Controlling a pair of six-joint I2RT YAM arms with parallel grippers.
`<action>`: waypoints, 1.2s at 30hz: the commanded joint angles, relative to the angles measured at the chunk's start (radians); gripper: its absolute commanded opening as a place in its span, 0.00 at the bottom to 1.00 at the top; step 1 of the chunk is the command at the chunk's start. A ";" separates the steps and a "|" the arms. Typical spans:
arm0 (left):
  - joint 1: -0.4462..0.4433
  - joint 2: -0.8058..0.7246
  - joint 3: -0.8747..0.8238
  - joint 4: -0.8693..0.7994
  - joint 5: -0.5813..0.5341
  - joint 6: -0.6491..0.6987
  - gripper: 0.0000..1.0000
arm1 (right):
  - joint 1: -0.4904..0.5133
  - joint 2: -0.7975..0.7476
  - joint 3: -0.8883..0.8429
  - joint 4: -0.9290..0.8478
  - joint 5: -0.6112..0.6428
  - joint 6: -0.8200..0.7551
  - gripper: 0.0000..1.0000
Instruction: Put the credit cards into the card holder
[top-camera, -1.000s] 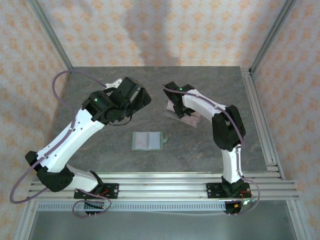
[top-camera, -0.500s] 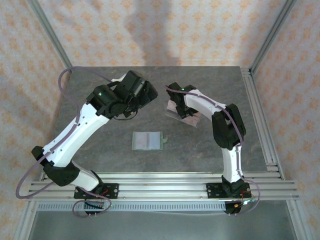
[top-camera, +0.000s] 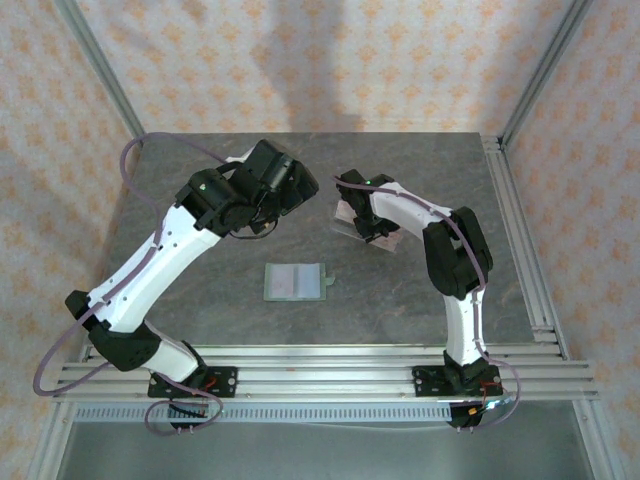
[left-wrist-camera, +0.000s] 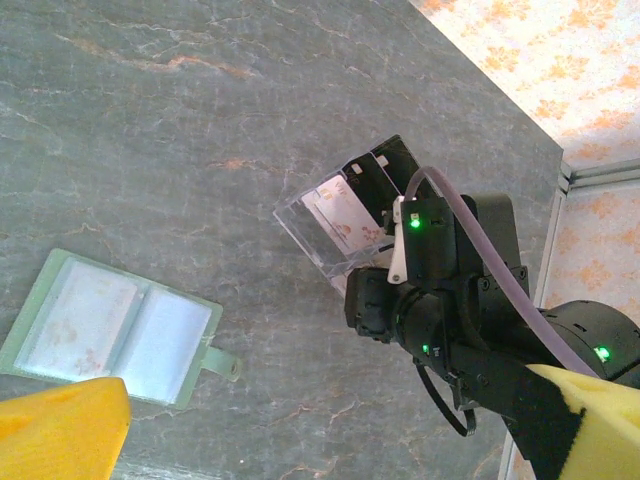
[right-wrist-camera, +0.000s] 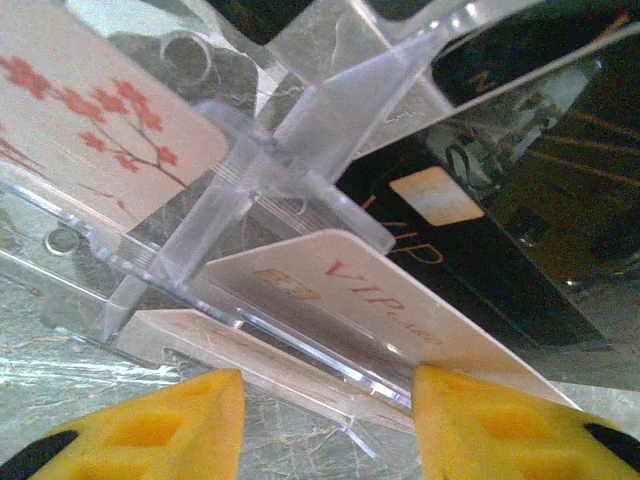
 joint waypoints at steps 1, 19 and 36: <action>0.010 -0.017 -0.011 0.031 0.015 0.006 1.00 | -0.003 -0.009 -0.032 0.004 -0.059 -0.009 0.45; 0.007 0.009 -0.021 0.078 0.081 0.014 1.00 | -0.004 -0.045 -0.057 0.012 -0.176 -0.072 0.17; -0.007 0.018 0.007 0.077 0.100 0.035 1.00 | -0.052 -0.022 -0.015 0.031 -0.368 -0.158 0.18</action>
